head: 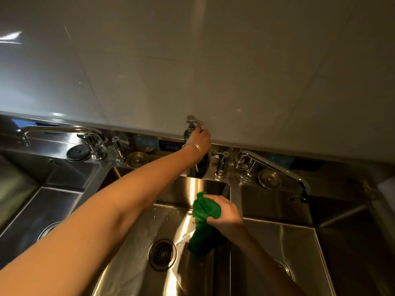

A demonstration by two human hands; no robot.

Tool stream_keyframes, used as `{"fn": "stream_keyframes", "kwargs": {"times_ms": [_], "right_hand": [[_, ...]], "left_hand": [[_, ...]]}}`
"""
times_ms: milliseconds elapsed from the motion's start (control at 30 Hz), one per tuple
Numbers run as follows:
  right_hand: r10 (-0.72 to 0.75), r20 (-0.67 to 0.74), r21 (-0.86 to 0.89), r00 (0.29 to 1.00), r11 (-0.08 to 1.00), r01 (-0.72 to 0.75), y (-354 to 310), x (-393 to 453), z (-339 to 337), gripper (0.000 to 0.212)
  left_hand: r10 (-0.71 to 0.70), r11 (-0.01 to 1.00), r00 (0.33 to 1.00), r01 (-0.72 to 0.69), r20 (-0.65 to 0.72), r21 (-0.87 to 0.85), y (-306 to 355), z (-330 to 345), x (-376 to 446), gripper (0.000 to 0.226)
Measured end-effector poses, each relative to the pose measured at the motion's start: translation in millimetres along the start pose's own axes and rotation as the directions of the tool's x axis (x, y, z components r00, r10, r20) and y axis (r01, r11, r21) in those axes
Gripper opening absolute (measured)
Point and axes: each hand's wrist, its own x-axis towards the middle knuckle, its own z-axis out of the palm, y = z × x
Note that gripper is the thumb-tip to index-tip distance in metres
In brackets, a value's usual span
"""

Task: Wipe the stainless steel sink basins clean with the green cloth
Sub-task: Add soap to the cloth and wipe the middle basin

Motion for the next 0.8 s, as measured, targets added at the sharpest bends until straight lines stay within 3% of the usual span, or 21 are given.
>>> {"fn": "stream_keyframes", "kwargs": {"times_ms": [267,500,667,800], "right_hand": [[0.011,-0.057,0.026,0.998,1.0,-0.01,16,-19,-1,0.065],[-0.014,-0.068,-0.002,0.998,1.0,0.014,16,-17,-4,0.065],[-0.004,-0.012,-0.005,1.0,1.0,0.004,7,-12,-4,0.064],[-0.016,-0.003,-0.001,1.0,1.0,0.016,3,-7,4,0.065]], "left_hand": [[0.067,0.971,0.997,-0.057,-0.037,0.23,24,-16,13,0.049],[0.069,0.955,0.994,-0.041,-0.084,0.295,29,-11,10,0.053],[0.088,0.975,0.983,-0.052,-0.161,0.215,27,3,6,0.055],[0.053,0.997,0.93,-0.071,-0.363,-0.036,32,13,-6,0.048]]}}
